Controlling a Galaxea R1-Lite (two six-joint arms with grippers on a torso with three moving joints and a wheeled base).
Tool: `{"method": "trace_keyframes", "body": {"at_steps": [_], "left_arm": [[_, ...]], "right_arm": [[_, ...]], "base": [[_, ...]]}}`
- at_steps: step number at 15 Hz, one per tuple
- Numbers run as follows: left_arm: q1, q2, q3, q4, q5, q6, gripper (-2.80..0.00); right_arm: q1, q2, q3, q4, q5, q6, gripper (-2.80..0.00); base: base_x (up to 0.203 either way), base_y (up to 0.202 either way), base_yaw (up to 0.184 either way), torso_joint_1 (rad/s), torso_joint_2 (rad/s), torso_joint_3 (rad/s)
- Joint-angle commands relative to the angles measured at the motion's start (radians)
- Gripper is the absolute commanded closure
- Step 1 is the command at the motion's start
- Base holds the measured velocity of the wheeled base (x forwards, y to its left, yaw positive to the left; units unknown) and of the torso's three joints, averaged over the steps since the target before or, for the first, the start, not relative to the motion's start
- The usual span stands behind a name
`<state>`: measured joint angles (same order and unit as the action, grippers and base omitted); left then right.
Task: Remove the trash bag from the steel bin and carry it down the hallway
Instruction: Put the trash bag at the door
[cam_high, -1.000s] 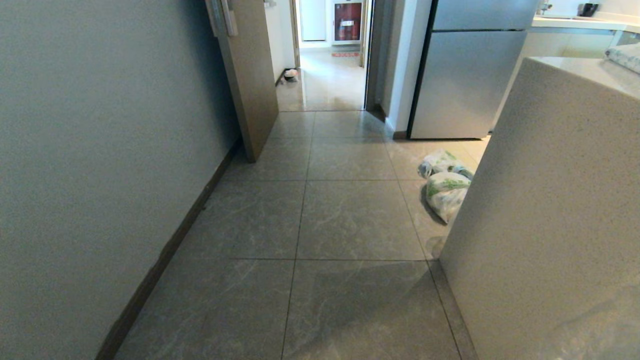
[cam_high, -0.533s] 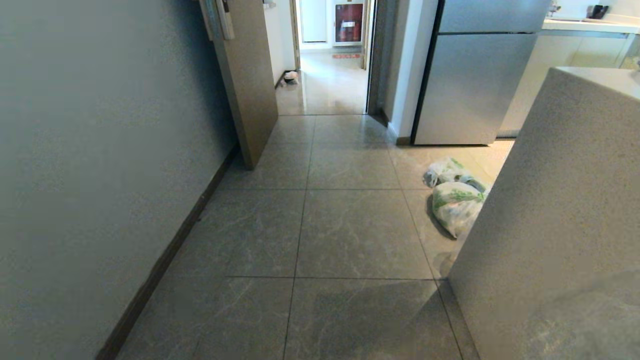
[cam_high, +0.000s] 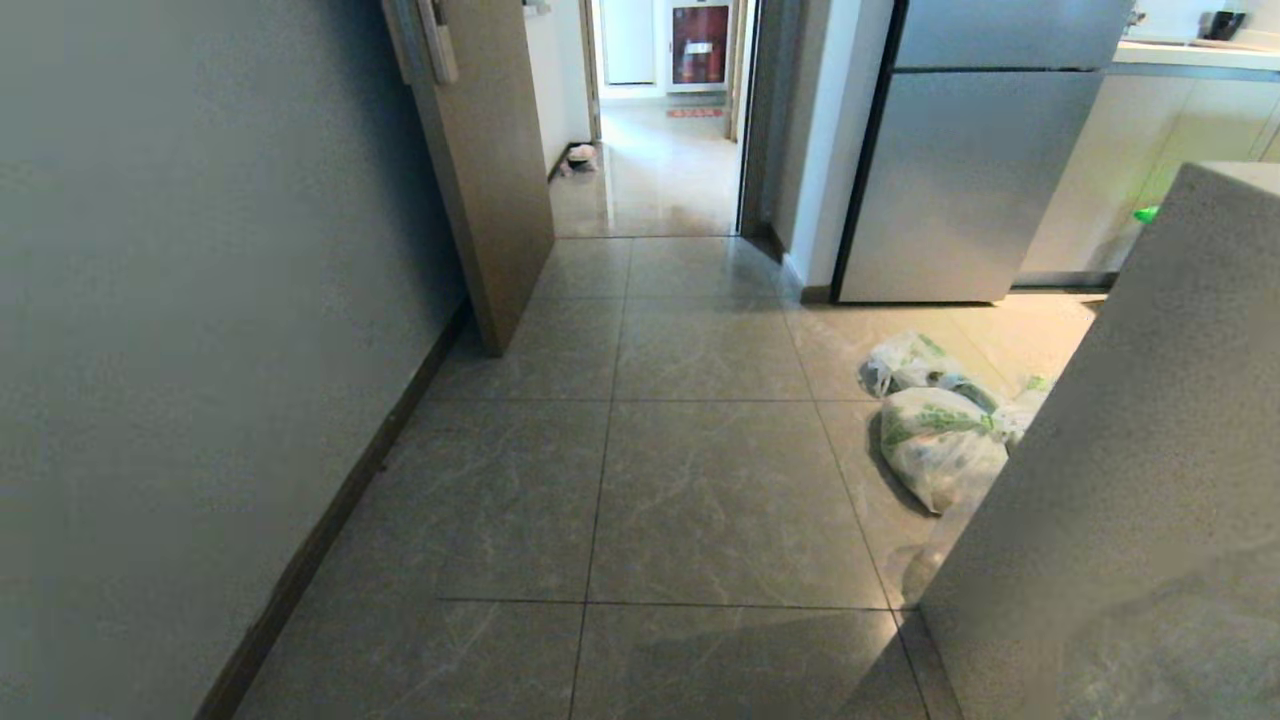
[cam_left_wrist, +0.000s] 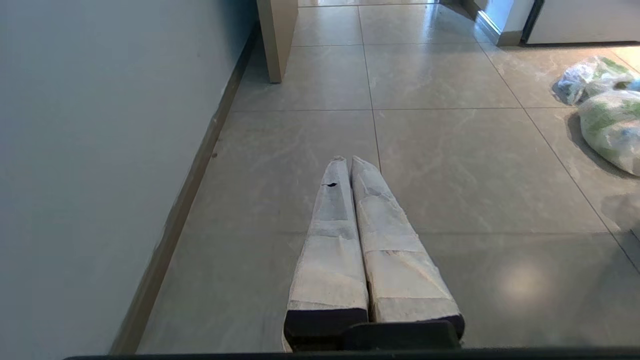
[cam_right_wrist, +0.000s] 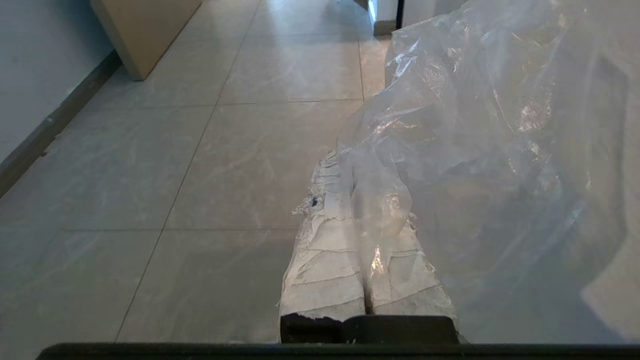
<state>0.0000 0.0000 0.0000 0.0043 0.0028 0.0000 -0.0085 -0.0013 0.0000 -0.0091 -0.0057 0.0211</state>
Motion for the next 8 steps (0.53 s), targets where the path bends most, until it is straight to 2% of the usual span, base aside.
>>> {"method": "trace_keyframes", "body": {"at_steps": [1,8], "left_arm": [[0.0,0.0,0.0,0.0,0.0,0.0,0.0],[0.0,0.0,0.0,0.0,0.0,0.0,0.0]], "right_arm": [[0.0,0.001,0.002,0.0,0.0,0.0,0.0],[0.0,0.001,0.002,0.0,0.0,0.0,0.0]], "base": [[0.191,0.0,0.001,0.004,0.01,0.002],[0.191,0.0,0.001,0.004,0.0,0.002]]}}
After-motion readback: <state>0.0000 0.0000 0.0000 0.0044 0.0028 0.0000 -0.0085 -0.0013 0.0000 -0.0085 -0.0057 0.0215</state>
